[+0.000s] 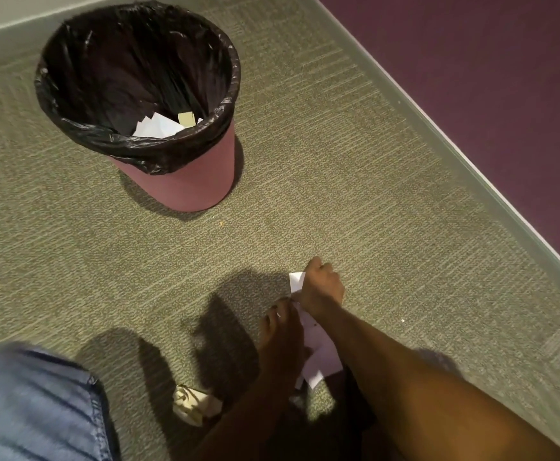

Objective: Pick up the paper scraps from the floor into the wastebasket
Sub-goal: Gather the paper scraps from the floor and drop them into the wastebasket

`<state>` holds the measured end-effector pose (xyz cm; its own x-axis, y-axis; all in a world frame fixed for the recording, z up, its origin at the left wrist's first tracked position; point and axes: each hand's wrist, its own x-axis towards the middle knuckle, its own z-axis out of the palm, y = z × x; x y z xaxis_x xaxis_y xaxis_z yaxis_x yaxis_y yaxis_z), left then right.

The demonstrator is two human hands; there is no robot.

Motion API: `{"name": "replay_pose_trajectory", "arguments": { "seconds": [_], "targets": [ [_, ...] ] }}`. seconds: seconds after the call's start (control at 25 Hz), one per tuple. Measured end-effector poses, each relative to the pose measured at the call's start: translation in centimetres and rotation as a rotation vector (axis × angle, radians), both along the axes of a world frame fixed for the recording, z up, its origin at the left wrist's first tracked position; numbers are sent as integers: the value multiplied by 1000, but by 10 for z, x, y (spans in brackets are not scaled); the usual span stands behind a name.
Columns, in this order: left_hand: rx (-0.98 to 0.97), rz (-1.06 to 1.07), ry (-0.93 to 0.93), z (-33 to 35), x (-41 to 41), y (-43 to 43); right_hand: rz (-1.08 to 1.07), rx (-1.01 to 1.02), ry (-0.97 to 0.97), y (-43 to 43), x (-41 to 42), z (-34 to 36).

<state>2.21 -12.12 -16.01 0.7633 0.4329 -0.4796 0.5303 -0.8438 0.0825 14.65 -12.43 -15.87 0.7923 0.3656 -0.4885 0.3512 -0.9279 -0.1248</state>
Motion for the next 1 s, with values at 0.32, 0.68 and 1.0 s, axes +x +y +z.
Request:
{"name": "replay_pose_trajectory", "arguments": {
  "seconds": [0.32, 0.68, 1.0],
  "targets": [
    [-119, -3, -113, -11, 1, 3, 93, -20, 155, 7, 30, 3],
    [-437, 238, -269, -11, 2, 8, 75, 47, 209, 9, 35, 2],
    [-560, 349, -328, -5, 14, 30, 7, 190, 240, 22, 53, 5]
  ]
}}
